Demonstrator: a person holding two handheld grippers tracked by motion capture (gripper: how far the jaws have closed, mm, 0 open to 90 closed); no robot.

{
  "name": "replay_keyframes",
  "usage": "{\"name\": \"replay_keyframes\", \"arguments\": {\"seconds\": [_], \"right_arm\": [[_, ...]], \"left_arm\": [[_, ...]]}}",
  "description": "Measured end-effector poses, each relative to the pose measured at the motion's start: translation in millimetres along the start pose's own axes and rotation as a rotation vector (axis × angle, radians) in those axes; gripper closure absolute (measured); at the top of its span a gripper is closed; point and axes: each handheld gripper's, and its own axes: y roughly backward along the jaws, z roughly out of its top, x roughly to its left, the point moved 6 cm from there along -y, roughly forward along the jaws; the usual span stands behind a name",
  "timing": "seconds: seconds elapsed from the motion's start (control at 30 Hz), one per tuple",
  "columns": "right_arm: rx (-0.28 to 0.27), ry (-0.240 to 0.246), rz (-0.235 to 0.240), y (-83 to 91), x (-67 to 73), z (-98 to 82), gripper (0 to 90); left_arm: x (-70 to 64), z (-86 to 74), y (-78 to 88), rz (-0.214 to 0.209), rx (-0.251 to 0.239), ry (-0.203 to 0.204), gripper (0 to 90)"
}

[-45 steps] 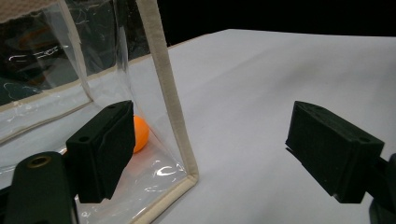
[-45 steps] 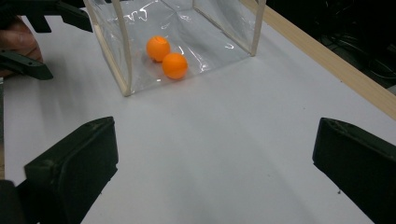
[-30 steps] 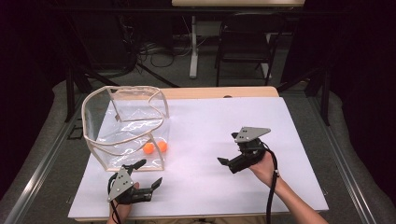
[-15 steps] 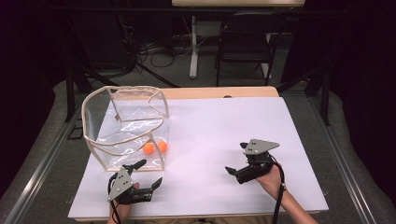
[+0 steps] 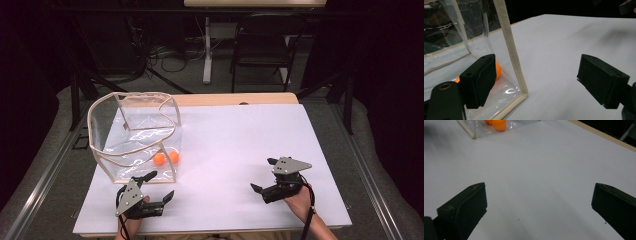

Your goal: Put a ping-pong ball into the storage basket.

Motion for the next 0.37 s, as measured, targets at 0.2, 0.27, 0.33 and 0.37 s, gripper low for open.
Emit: {"name": "replay_keyframes", "arguments": {"seconds": [0.2, 0.27, 0.33, 0.37], "right_arm": [[-0.010, -0.016, -0.029, 8.0, 0.9, -11.3, 0.1], [-0.016, -0.026, -0.031, 10.4, 1.4, -14.3, 0.0], [-0.017, -0.028, -0.034, 11.5, 1.8, -15.9, 0.0], [-0.022, -0.028, -0.034, 12.1, 1.4, -16.2, 0.0]], "left_arm": [[1.2, -0.3, 1.0, 0.004, 0.004, -0.005, 15.8], [1.1, -0.5, 0.5, 0.003, 0.005, -0.001, 15.7], [1.0, -0.6, 0.2, 0.002, 0.009, 0.001, 15.7], [0.9, -0.8, -0.3, -0.002, 0.012, 0.000, 15.7]]}}
